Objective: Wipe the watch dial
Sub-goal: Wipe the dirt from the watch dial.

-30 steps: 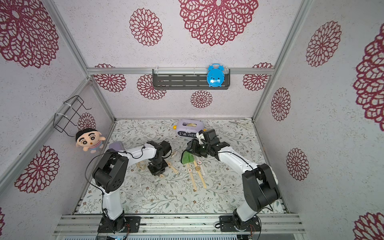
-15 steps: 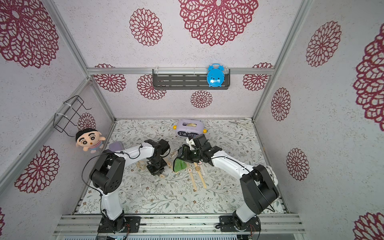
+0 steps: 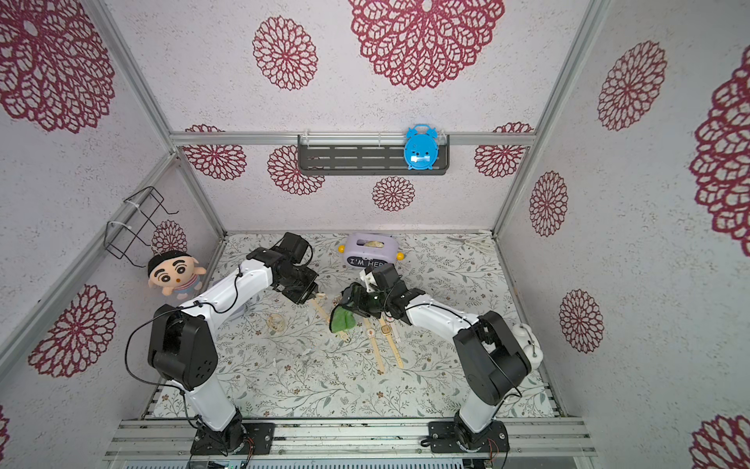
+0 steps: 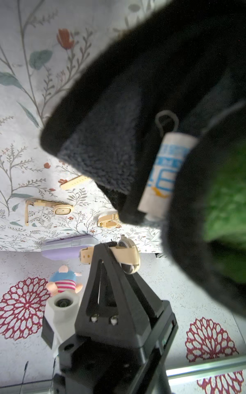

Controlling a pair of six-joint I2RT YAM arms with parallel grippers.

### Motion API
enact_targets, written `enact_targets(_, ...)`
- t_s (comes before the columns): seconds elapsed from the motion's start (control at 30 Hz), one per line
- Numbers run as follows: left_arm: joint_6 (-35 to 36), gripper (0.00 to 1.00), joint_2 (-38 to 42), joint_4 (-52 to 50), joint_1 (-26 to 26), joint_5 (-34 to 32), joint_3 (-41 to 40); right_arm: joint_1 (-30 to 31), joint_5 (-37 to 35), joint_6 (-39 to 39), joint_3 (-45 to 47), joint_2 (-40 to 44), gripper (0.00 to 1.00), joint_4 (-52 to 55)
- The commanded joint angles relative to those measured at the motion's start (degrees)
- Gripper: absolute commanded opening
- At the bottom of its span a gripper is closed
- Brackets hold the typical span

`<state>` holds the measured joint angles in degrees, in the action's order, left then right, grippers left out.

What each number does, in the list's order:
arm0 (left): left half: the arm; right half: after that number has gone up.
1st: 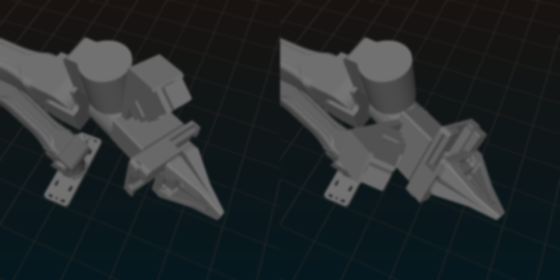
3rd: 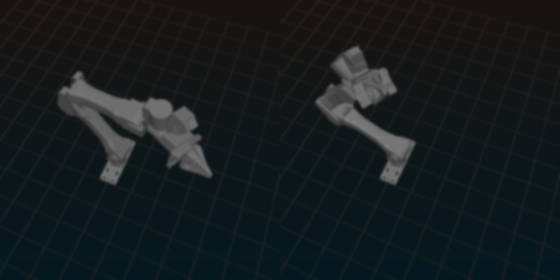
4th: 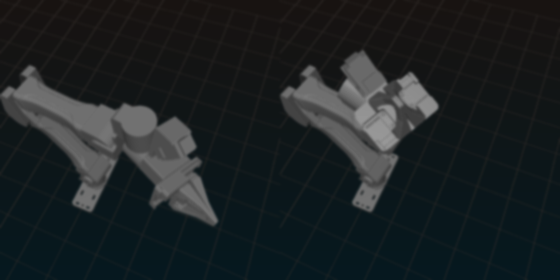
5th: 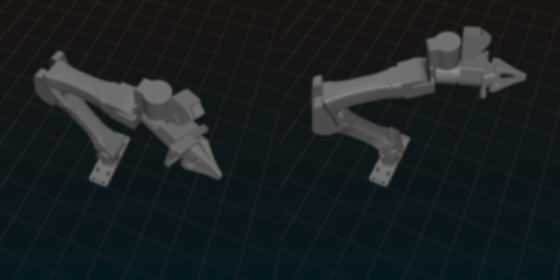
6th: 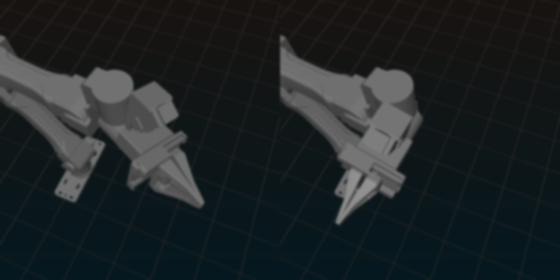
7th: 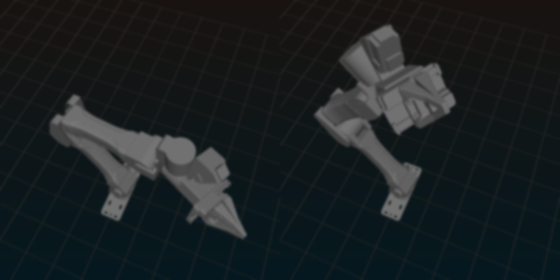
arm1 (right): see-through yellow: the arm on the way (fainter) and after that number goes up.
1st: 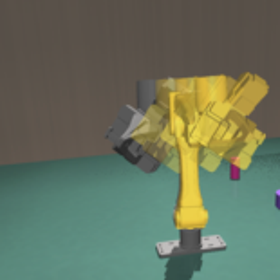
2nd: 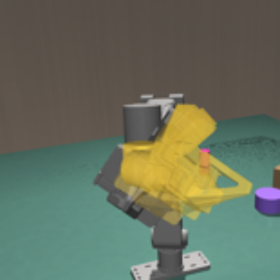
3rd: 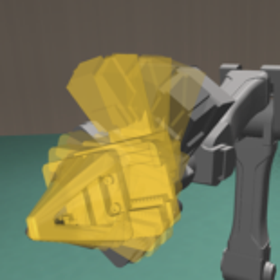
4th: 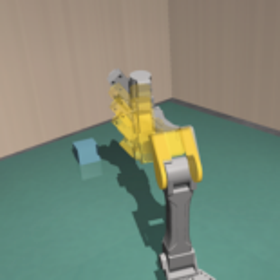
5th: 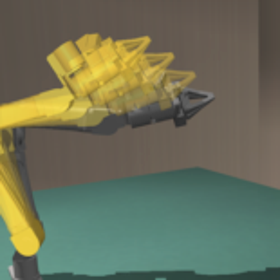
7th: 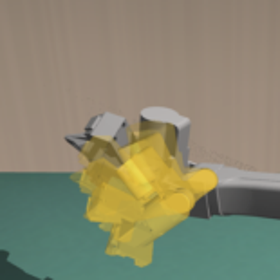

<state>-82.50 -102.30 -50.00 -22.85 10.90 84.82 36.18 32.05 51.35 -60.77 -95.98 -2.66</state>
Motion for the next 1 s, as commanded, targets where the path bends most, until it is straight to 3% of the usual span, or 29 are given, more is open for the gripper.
enact_targets(0.0,-3.72,0.0,1.77,8.0,-0.35,2.77,-2.29,0.29,3.24,3.93,-3.05,-0.94,0.0,-6.4)
enact_targets(0.17,-5.81,0.0,3.38,14.24,-0.55,3.62,-5.17,0.31,4.44,6.19,-5.26,-3.86,0.0,-9.26)
enact_targets(0.5,-5.65,0.0,4.39,16.33,-3.2,4.13,-6.81,-0.05,5.91,6.93,-15.64,-11.02,0.0,-8.62)
enact_targets(0.73,1.51,0.0,2.65,8.59,-6.35,3.06,-3.58,-2.84,6.84,7.26,-23.81,-15.25,0.0,-7.01)
enact_targets(0.97,3.44,0.0,2.96,10.17,-8.72,5.31,-5.69,-5.53,7.31,9.74,-27.62,-18.68,0.0,-9.41)
